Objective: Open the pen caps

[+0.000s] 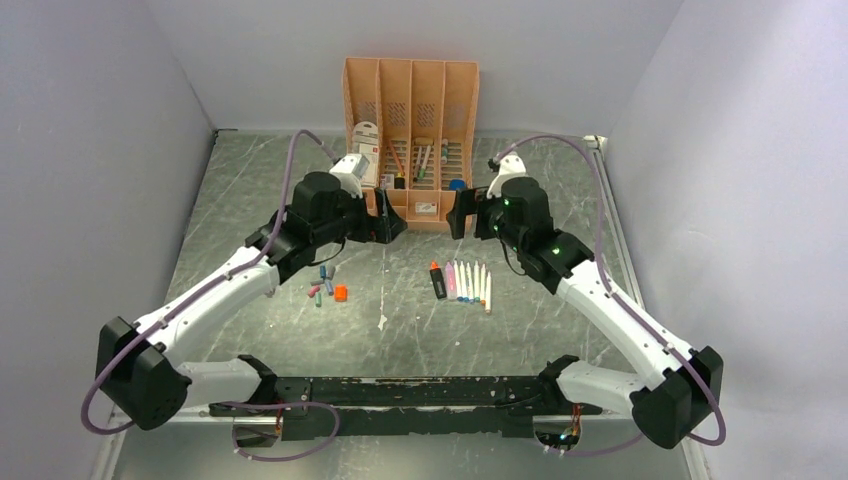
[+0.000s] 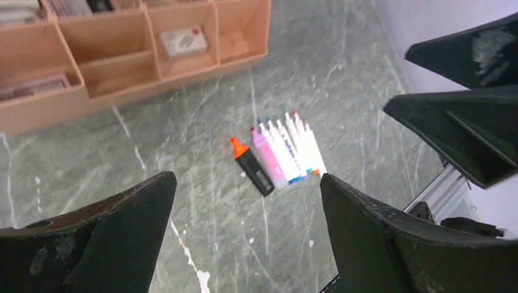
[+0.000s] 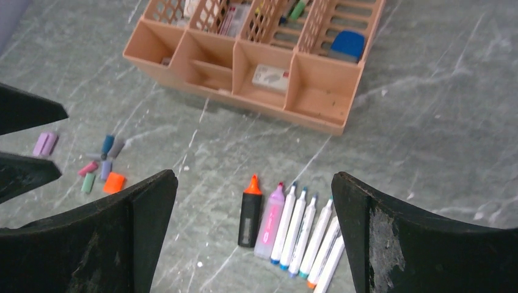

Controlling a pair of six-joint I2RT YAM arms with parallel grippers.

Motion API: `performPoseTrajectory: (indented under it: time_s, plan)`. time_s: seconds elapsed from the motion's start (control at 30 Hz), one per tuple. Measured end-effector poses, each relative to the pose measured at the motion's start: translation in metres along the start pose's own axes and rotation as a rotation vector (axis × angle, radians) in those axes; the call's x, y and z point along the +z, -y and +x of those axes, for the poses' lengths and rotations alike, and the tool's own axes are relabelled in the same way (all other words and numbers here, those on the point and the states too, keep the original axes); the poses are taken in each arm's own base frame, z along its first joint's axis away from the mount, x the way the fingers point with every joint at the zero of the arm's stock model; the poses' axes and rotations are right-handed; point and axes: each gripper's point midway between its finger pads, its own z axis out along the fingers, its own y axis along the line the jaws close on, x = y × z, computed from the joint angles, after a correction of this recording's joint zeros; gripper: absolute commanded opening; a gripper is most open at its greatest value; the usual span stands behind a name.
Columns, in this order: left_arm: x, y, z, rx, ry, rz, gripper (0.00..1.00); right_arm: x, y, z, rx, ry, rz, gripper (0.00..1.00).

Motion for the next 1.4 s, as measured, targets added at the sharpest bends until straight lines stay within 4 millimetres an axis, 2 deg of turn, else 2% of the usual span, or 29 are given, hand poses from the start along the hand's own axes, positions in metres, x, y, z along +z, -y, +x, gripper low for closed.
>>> performPoseTrajectory:
  time_s: [0.13, 0.3, 0.37, 0.43, 0.53, 0.6, 0.7, 0.77, 0.87, 0.97, 1.17, 1.3, 1.4]
  plan:
    - [-0.015, 0.012, -0.027, 0.062, 0.09, 0.014, 0.99, -0.003, 0.004, -0.024, -0.028, 0.065, 0.035, 1.0]
    - [-0.059, 0.016, -0.066, 0.186, 0.281, -0.004, 0.99, -0.016, 0.015, -0.042, -0.066, 0.131, 0.092, 1.0]
    - [-0.078, 0.011, -0.074, 0.228, 0.358, -0.026, 0.99, -0.022, 0.021, -0.046, -0.076, 0.148, 0.12, 1.0]
    - [-0.093, -0.004, -0.076, 0.248, 0.431, -0.094, 0.99, -0.027, 0.028, -0.048, -0.085, 0.156, 0.157, 1.0]
    - [-0.098, -0.036, -0.064, 0.267, 0.479, -0.213, 0.99, -0.028, 0.036, -0.046, -0.088, 0.158, 0.196, 1.0]
    - [-0.093, -0.062, -0.05, 0.278, 0.478, -0.308, 0.99, -0.026, 0.042, -0.033, -0.09, 0.144, 0.217, 1.0]
    - [-0.081, -0.111, -0.023, 0.298, 0.426, -0.458, 0.99, -0.025, 0.052, -0.008, -0.088, 0.112, 0.242, 1.0]
    - [-0.081, -0.151, -0.008, 0.288, 0.393, -0.559, 0.99, -0.026, 0.057, 0.003, -0.08, 0.1, 0.258, 1.0]
    - [-0.096, -0.216, 0.004, 0.224, 0.388, -0.716, 0.99, -0.032, 0.062, 0.009, -0.063, 0.109, 0.277, 1.0]
    - [-0.099, -0.254, 0.014, 0.187, 0.377, -0.787, 0.99, -0.038, 0.068, 0.011, -0.049, 0.13, 0.3, 1.0]
    - [-0.071, -0.293, 0.051, 0.179, 0.296, -0.757, 0.99, -0.039, 0.083, 0.027, -0.041, 0.138, 0.367, 1.0]
    - [-0.058, -0.308, 0.076, 0.177, 0.253, -0.728, 0.99, -0.035, 0.092, 0.038, -0.044, 0.127, 0.41, 1.0]
    - [-0.051, -0.311, 0.07, 0.198, 0.28, -0.71, 0.99, -0.033, 0.098, 0.042, -0.041, 0.139, 0.437, 1.0]
